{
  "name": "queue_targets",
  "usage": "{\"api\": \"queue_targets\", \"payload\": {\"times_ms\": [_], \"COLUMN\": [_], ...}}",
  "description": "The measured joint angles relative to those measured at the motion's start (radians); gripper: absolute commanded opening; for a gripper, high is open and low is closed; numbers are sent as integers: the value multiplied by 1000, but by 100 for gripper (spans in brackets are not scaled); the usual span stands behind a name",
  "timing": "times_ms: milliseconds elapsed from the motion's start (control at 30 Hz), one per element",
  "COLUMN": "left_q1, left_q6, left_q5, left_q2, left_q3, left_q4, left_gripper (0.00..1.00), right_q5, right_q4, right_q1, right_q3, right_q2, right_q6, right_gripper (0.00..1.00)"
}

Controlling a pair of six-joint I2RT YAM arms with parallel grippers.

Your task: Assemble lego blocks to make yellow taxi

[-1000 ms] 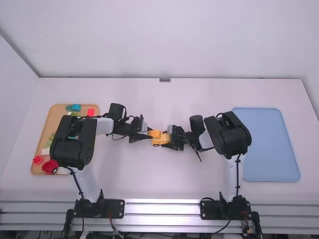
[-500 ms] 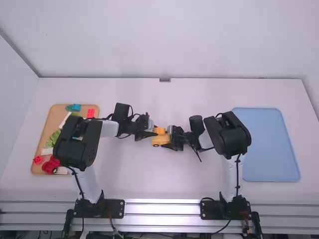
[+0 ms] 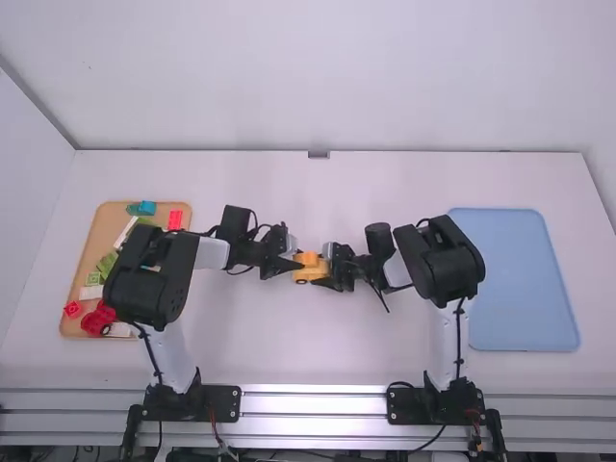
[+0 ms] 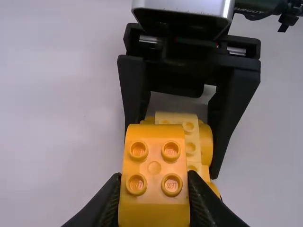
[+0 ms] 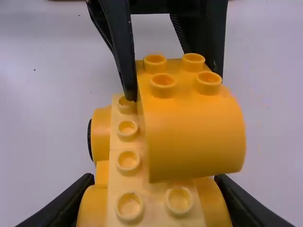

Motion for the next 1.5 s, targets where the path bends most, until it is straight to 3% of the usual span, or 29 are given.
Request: {"api": "queue_targets", "payload": {"times_ms": [1033, 1500], "left_q1": [-15, -69], "left_q6": [-22, -13], "left_q5": [14, -79], "left_q2": [-3, -16], "left_q3": [7, 20], "left_q4": [-53, -39], "left_gripper": [2, 2], "right_q5": [6, 4], "right_q4": [-49, -50], "right_q1": [1, -9], "right_q3": [26, 26], "right_q2": [0, 0], "right_q6": [-10, -21], "right_gripper": [45, 45]}}
